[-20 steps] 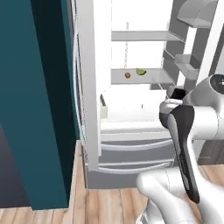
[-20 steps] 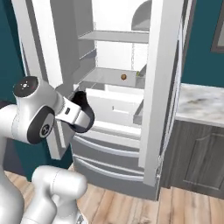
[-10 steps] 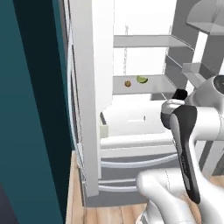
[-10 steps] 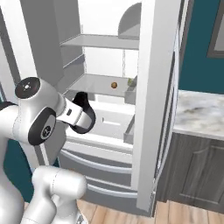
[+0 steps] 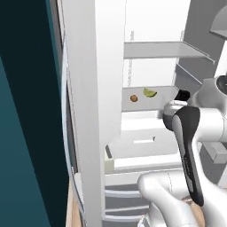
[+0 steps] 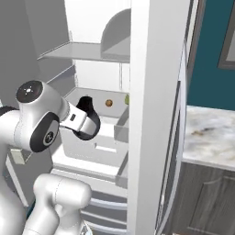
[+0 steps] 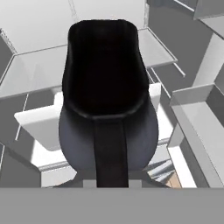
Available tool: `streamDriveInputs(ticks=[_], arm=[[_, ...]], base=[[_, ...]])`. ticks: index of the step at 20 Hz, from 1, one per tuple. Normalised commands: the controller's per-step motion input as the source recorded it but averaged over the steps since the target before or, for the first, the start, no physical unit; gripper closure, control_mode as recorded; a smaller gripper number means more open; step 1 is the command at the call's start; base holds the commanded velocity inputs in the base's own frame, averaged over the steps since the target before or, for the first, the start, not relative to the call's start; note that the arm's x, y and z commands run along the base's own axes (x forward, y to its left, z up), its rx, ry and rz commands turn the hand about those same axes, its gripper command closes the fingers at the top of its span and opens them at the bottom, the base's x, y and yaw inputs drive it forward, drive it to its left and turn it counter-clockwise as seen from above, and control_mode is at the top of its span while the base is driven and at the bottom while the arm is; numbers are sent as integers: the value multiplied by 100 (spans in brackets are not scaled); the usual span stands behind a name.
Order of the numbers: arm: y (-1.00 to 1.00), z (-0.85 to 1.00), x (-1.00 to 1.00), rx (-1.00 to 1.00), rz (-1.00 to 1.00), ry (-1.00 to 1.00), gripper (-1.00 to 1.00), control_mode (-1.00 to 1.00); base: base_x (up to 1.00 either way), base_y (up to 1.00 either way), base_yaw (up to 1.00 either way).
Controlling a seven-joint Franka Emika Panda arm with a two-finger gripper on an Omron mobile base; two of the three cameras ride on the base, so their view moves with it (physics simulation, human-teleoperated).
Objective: Move the apricot and lemon wedge from the top shelf to the second highest shelf to make space. Then, place the pitcher from the counter on the cleared top shelf.
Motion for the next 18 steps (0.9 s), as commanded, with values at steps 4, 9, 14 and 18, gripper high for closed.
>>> streamDriveInputs(ticks=[4,9,14,18], arm=[[0,0,0,0,0,0,100,100],[4,0,3,-1,-2,-1,100,-100],[5,18,0,-2,-4,-12,100,-100],[0,67,0,0,0,-12,100,-100]], base=[[64,10,-3],[45,18,-6],[0,0,0],[0,0,0]])
